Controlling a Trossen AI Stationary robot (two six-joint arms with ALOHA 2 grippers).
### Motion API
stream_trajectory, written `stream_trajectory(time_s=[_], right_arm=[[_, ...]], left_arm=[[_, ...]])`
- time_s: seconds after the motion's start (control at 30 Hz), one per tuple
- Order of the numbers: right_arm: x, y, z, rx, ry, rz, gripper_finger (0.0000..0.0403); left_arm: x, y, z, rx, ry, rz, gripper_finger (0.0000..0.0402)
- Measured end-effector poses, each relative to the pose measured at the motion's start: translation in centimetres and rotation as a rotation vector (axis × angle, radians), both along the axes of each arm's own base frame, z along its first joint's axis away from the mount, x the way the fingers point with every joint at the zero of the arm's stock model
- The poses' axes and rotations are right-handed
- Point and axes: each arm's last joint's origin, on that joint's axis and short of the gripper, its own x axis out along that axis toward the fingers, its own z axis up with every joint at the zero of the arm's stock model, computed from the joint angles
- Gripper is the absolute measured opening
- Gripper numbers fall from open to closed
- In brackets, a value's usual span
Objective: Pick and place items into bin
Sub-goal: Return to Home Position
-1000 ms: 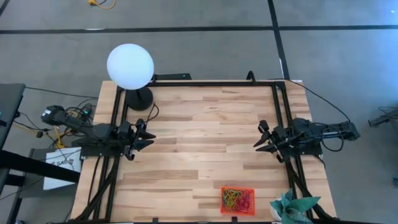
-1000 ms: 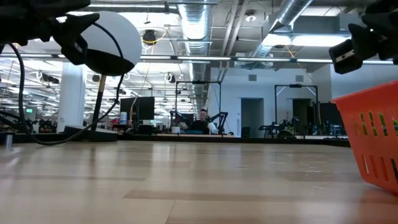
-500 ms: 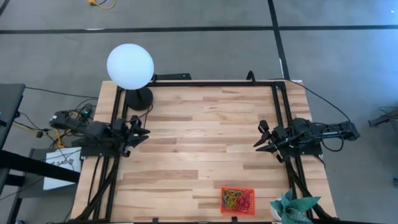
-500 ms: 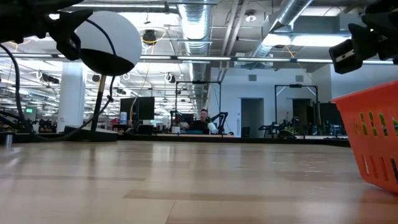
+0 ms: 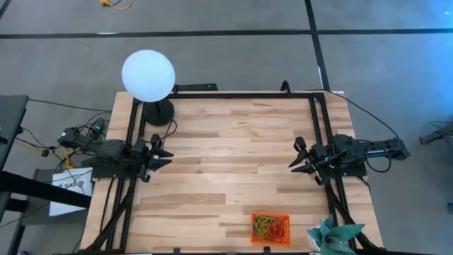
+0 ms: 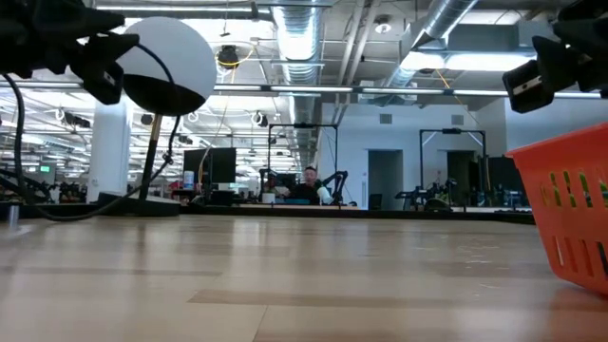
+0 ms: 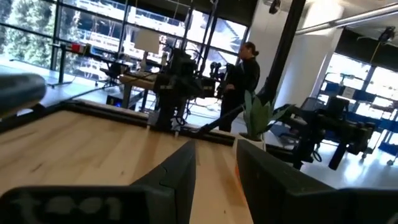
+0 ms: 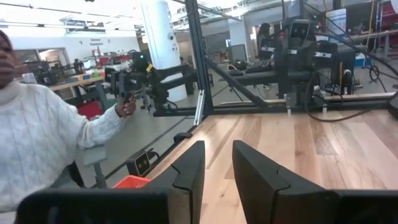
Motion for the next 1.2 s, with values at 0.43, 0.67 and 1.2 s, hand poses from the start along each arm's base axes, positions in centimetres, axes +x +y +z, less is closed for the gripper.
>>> stream_trajectory(time_s=[0.43,0.67,1.2], right_arm=[[0.0,0.0,0.0,0.0,0.001,0.002,0.0076],[0.0,0.0,0.0,0.0,0.001,0.002,0.0076],[0.0,0.0,0.0,0.0,0.001,0.002,0.0076]], left_arm=[[0.2,-0.1,-1.3,0.027,0.139,-0.008,0.0107],[0.2,-0.1,-1.3,0.031,0.141,-0.006,0.0107],[0.2,-0.1,-1.3,0.033,0.143,-0.006,0.0107]])
